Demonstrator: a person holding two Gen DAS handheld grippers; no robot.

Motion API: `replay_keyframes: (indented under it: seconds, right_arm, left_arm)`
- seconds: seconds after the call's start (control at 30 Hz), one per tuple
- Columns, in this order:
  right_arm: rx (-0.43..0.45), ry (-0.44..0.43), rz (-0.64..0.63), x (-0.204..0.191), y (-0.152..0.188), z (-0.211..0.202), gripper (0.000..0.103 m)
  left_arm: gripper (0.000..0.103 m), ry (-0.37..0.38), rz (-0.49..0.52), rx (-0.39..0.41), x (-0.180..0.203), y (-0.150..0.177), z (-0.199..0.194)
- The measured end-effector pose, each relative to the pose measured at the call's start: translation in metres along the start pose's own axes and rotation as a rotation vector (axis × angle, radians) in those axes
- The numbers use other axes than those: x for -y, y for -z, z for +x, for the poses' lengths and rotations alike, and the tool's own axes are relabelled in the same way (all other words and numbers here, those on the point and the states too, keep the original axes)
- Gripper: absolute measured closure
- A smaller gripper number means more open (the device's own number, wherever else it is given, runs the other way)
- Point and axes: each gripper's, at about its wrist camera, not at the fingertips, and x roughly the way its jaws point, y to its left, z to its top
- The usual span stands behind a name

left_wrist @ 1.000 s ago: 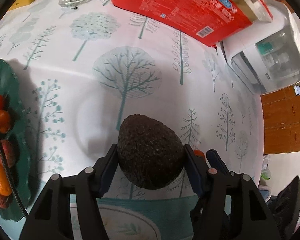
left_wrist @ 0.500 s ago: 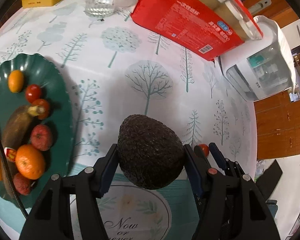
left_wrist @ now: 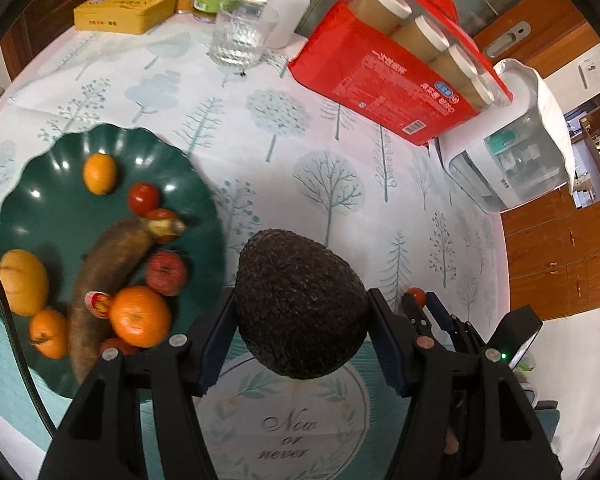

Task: Organize fruits
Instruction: 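Carry the avocado and tomato onto the green plate and open both tools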

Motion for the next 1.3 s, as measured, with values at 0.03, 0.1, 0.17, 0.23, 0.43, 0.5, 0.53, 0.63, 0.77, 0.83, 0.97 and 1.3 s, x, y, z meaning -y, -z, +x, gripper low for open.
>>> replay_keyframes:
  seconds: [0.03, 0.1, 0.17, 0.23, 0.43, 0.5, 0.53, 0.63, 0.77, 0.83, 0.97, 1.3]
  right_arm:
    - [-0.002, -0.001, 0.004, -0.002, 0.000, -0.001, 0.068]
    - [0.000, 0.003, 0.004, -0.007, 0.001, -0.004, 0.068]
    - [0.003, 0.007, -0.002, -0.015, 0.001, -0.008, 0.068]
    - [0.011, 0.003, -0.003, -0.024, -0.001, -0.014, 0.069]
    - [0.053, -0.038, -0.021, -0.066, -0.006, -0.037, 0.069]
    - [0.065, -0.054, -0.026, -0.083, -0.008, -0.045, 0.069]
    - [0.069, -0.063, -0.027, -0.091, -0.009, -0.048, 0.068]
    - [0.087, -0.092, -0.023, -0.116, -0.013, -0.059, 0.068]
    - [0.109, -0.127, -0.021, -0.154, -0.018, -0.069, 0.068]
    - [0.114, -0.139, -0.020, -0.170, -0.020, -0.069, 0.068]
    - [0.126, -0.163, -0.023, -0.204, -0.026, -0.073, 0.068]
    - [0.121, -0.219, -0.063, -0.256, -0.028, -0.072, 0.068]
  left_arm:
    - [0.041, -0.004, 0.004, 0.006, -0.003, 0.000, -0.005]
    - [0.041, -0.008, 0.008, 0.018, -0.010, 0.000, -0.013]
    - [0.041, -0.008, 0.013, 0.027, -0.019, 0.000, -0.023]
    - [0.041, -0.012, 0.017, 0.036, -0.026, -0.001, -0.031]
    - [0.041, -0.017, 0.033, 0.054, -0.056, -0.006, -0.054]
    - [0.041, -0.014, 0.036, 0.059, -0.066, -0.009, -0.061]
    - [0.041, -0.013, 0.038, 0.062, -0.071, -0.011, -0.064]
    - [0.041, -0.012, 0.042, 0.064, -0.091, -0.019, -0.073]
    - [0.041, -0.011, 0.047, 0.072, -0.113, -0.030, -0.080]
    - [0.041, -0.008, 0.048, 0.072, -0.124, -0.037, -0.081]
    - [0.041, -0.014, 0.044, 0.056, -0.144, -0.048, -0.075]
    - [0.041, -0.020, 0.020, -0.010, -0.185, -0.065, -0.042]
